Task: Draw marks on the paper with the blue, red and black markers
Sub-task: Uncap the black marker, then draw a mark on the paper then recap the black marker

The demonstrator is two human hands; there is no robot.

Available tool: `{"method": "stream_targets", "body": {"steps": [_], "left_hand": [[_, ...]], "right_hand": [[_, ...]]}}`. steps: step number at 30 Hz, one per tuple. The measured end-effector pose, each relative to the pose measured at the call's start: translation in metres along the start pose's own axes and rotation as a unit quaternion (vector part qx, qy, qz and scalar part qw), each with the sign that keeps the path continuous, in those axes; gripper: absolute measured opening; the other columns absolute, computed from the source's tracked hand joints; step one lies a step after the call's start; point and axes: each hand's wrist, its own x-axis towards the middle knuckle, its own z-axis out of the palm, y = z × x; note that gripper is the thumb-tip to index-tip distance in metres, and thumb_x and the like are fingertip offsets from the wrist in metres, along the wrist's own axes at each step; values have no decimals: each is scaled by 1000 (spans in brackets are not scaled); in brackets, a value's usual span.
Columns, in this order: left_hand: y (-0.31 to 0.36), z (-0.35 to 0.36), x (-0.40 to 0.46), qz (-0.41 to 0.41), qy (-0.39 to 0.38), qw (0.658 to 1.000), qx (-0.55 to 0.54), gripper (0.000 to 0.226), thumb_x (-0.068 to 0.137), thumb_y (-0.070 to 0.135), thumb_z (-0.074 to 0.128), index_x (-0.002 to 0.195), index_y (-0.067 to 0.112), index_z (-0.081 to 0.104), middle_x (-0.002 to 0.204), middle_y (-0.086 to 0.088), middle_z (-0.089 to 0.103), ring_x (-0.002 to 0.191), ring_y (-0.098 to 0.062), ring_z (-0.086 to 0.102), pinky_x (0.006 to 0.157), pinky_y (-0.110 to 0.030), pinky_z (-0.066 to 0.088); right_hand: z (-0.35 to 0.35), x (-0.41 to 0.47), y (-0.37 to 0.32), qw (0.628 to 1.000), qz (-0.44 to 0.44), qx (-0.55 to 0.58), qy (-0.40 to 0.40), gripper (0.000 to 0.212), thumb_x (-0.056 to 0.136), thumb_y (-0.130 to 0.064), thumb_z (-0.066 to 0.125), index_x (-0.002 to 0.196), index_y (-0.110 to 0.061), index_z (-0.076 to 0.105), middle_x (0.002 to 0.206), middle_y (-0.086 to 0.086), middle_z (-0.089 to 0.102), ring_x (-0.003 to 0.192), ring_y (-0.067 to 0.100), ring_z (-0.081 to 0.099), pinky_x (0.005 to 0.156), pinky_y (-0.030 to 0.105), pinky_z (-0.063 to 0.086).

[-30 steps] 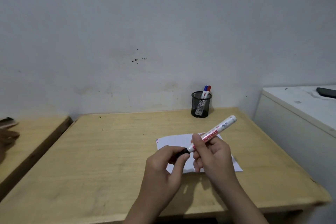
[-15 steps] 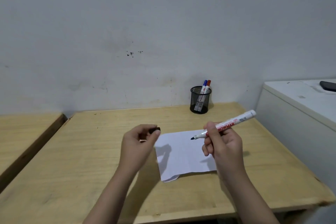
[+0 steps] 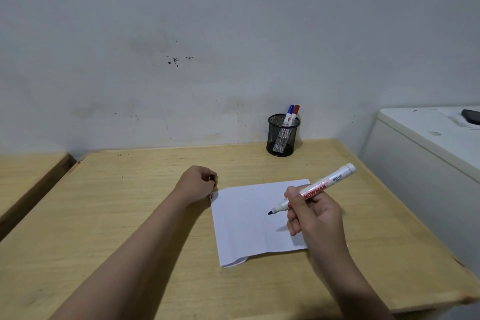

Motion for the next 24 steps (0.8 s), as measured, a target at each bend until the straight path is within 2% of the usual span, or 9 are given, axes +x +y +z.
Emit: {"method": "stream_targets", "body": {"steps": [2, 3, 7, 9, 11, 14, 17, 21, 24], "left_hand": [[-2, -1, -6, -10, -2, 999, -44, 41, 85, 1, 49, 124, 9, 56, 98, -9, 66, 87, -19, 63, 71, -19, 49], [-3, -4, -9, -11, 0, 998, -68, 44, 87, 2, 49, 130, 9, 50, 97, -7, 63, 83, -16, 62, 67, -16, 47], [-13, -14, -28, 25, 17, 995, -93, 40, 85, 14, 61, 125, 14, 54, 103, -3, 59, 73, -6, 57, 60, -6, 45], [-19, -14, -37, 33, -4, 997, -65, 45, 76, 26, 72, 119, 20, 57, 105, 1, 59, 85, -6, 60, 73, -12, 49], [-26, -10, -44, 31, -12, 999, -32, 57, 60, 42, 79, 112, 30, 59, 106, 7, 59, 97, -9, 59, 88, -30, 50], [-29, -7, -42, 75, -20, 992, 95, 74, 49, 64, 69, 116, 35, 55, 110, 11, 54, 106, -9, 51, 98, -41, 41], [-31, -7, -39, 98, -26, 988, 119, 79, 48, 70, 63, 118, 35, 52, 114, 11, 50, 109, -10, 46, 99, -42, 38], [-36, -6, -39, 119, -21, 985, 121, 64, 51, 67, 65, 106, 38, 51, 109, 15, 49, 107, -8, 45, 94, -35, 31], [-36, -6, -38, 124, -11, 983, 135, 54, 56, 62, 70, 100, 38, 49, 107, 15, 47, 105, -7, 44, 88, -32, 23]], "right_hand": [[3, 5, 1, 1000, -6, -2, 6, 18, 84, -20, 64, 74, -6, 61, 46, -3, 55, 39, 11, 43, 40, 23, 42], [5, 8, 0, 1000, -10, 3, 9, 16, 83, -20, 65, 72, -9, 61, 47, -3, 55, 38, 11, 44, 40, 23, 42], [20, 26, -1, 999, -25, 16, -11, 23, 79, -19, 71, 60, -15, 58, 44, -3, 49, 37, 14, 43, 41, 27, 39], [34, 39, 4, 999, -15, 14, -25, 21, 80, -13, 71, 66, -11, 56, 42, -2, 48, 36, 13, 44, 41, 27, 39], [53, 55, 15, 998, 21, 14, -50, 19, 81, -10, 70, 70, -9, 55, 43, -3, 53, 38, 11, 48, 41, 25, 45], [83, 76, 36, 991, 90, 13, -96, 22, 81, -4, 67, 68, -12, 52, 51, -1, 63, 43, 8, 56, 45, 24, 53], [100, 91, 55, 987, 113, 9, -115, 22, 80, -1, 65, 68, -11, 50, 57, 5, 64, 46, 12, 59, 49, 26, 55], [99, 94, 79, 988, 104, -31, -115, 28, 79, -15, 73, 64, -10, 50, 55, 4, 64, 49, 16, 62, 52, 31, 55], [94, 92, 90, 988, 89, -61, -111, 29, 78, -15, 74, 63, -8, 51, 51, 4, 65, 48, 17, 64, 50, 29, 54]]}}
